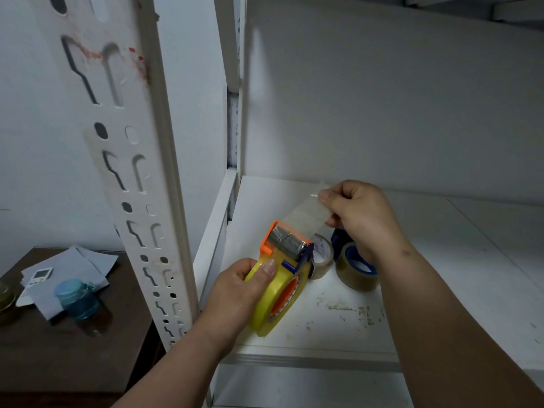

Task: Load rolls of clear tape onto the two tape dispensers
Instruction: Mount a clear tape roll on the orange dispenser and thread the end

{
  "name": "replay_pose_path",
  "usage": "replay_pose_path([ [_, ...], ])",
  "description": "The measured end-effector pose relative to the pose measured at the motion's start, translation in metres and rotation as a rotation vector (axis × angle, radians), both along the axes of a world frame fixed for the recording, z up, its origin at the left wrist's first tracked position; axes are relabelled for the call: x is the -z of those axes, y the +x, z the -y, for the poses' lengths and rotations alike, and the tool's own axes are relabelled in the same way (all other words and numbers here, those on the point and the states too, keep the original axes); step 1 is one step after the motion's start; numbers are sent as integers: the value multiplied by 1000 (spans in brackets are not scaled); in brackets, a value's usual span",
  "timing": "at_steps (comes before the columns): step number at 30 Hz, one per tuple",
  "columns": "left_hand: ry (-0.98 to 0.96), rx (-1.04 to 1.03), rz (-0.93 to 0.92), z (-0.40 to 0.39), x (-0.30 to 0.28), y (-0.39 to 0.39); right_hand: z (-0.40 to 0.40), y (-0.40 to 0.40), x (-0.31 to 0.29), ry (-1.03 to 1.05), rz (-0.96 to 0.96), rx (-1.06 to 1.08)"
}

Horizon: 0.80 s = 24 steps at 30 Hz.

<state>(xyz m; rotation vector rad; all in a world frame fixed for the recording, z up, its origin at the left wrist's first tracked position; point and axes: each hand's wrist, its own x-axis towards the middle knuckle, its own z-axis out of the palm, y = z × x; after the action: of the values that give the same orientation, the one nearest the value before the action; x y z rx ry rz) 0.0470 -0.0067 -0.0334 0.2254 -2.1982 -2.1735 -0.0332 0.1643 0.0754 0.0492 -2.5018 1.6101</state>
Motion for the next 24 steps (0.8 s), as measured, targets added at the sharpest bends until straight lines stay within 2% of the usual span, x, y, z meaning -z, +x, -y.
replay_pose_path([
  [13,111,34,2,5,5,12,16,21,48,-123,289,-190],
  [24,168,61,-8,7,7,13,20,25,59,-180,305,-193],
])
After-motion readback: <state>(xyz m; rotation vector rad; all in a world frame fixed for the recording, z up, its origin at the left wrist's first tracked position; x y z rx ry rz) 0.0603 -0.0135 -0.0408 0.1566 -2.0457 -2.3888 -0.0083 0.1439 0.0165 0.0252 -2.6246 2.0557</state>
